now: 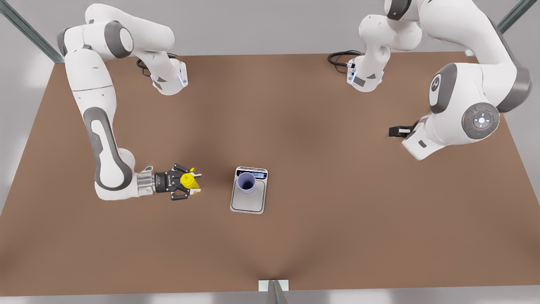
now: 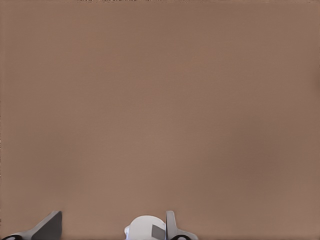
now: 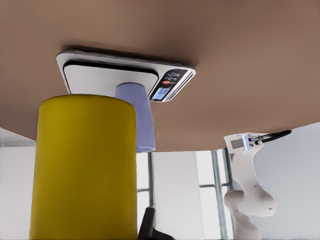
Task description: Move cup to the weight, pick up sauce bottle, pour sauce
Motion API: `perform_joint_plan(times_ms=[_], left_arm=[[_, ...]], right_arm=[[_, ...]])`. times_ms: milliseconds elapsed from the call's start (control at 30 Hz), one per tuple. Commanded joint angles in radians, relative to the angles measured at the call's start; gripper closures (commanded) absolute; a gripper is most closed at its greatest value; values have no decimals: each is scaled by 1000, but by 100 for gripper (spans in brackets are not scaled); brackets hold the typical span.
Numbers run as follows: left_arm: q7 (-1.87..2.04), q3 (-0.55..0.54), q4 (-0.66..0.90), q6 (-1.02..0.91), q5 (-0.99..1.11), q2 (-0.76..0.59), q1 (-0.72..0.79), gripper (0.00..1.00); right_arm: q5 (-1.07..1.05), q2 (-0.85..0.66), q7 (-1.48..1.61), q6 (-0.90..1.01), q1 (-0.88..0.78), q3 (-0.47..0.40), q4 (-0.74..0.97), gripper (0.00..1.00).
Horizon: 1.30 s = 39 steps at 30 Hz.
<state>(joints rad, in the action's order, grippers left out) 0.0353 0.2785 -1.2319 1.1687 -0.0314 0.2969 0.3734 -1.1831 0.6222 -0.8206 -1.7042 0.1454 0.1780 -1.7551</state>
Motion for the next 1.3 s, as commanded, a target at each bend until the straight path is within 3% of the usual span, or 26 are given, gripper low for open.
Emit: perform_joint_plan(times_ms=[0, 333, 367, 400, 433, 467, 500, 567, 733, 767, 1267], left_arm=[[0, 1, 2, 9, 1, -1, 1, 0], [3, 4, 2, 74, 2, 14, 1, 0], [3, 4, 2, 74, 2, 25, 1, 0], [6, 4, 0, 72, 1, 30, 1, 0], [5, 4, 0, 74, 1, 33, 1, 0], [8, 4, 0, 74, 2, 34, 1, 0], [9, 4, 0, 72, 2, 34, 1, 0], [14, 4, 0, 71, 4, 34, 1, 0], [15, 2, 2, 63, 4, 30, 1, 0], [15, 2, 2, 63, 5, 30, 1, 0], [15, -2, 2, 65, 4, 28, 6, 0]], right_arm=[[-61, 5, 14, -38, 3, 1, -4, 79], [-58, 165, 133, -32, 9, -35, 20, 79], [-59, 180, 136, -29, 9, -37, 23, 75], [-59, 185, 158, -32, 11, -37, 25, 66], [-59, 185, 167, -26, 11, -46, 23, 43], [-61, 185, 167, -23, 13, -46, 25, 32], [-61, 186, 167, -25, 13, -46, 25, 21], [-61, 186, 169, -22, 20, -46, 25, 12], [-61, 186, 181, -22, 23, -46, 22, 6], [-59, 186, 181, -20, 23, -46, 22, 0], [-4, 183, 233, 29, 25, -132, 17, 0]])
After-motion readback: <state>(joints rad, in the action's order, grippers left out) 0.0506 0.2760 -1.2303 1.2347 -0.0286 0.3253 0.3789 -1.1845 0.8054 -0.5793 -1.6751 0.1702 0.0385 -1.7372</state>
